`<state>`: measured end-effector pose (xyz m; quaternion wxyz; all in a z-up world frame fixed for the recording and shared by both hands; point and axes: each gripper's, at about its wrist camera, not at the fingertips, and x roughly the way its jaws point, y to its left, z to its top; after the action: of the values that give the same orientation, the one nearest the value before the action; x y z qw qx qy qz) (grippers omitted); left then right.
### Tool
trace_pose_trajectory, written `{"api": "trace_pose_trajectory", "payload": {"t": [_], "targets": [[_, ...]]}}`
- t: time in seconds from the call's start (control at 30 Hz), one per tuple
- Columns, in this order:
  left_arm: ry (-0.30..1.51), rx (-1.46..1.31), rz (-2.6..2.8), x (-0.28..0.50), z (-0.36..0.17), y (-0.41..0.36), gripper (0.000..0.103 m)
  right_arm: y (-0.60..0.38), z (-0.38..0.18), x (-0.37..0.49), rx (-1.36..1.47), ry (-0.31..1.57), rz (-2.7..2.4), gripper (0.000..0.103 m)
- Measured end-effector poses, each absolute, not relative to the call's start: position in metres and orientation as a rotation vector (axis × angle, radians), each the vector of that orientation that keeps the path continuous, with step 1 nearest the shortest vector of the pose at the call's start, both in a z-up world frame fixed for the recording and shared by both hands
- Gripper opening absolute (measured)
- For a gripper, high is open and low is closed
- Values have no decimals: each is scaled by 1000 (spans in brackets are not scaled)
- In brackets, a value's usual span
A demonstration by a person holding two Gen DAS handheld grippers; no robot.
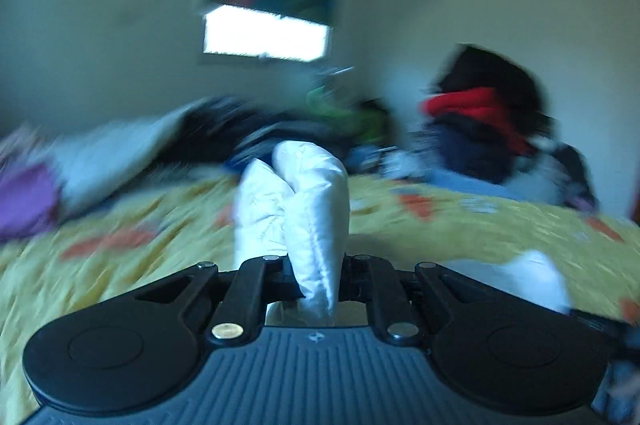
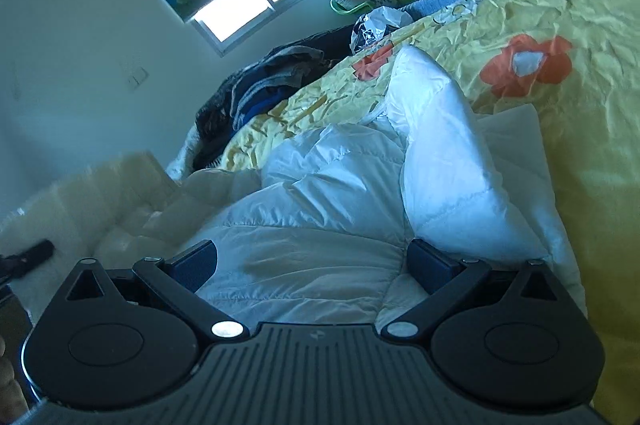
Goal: Fold small clothes
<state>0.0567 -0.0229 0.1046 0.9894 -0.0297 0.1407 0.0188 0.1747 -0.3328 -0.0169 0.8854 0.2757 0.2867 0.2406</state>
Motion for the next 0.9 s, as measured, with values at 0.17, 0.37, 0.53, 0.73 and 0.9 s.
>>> {"api": "trace_pose_trajectory", "payload": {"t": [0.17, 0.37, 0.53, 0.73, 0.9], "targets": [[250, 135, -274, 41, 104, -103, 12, -351, -21, 175, 706, 573, 547, 103], [331, 279, -445, 40, 71, -157, 12, -410, -45, 176, 1170, 495, 676, 102], [380, 333, -534, 47, 59, -170, 12, -430, -18, 181, 1178, 581, 738, 102], [401, 417, -599, 51, 45, -182, 12, -410, 46, 193, 920, 659, 836, 102], [355, 449, -648, 44, 54, -185, 13, -391, 68, 205, 728, 739, 759, 44]]}}
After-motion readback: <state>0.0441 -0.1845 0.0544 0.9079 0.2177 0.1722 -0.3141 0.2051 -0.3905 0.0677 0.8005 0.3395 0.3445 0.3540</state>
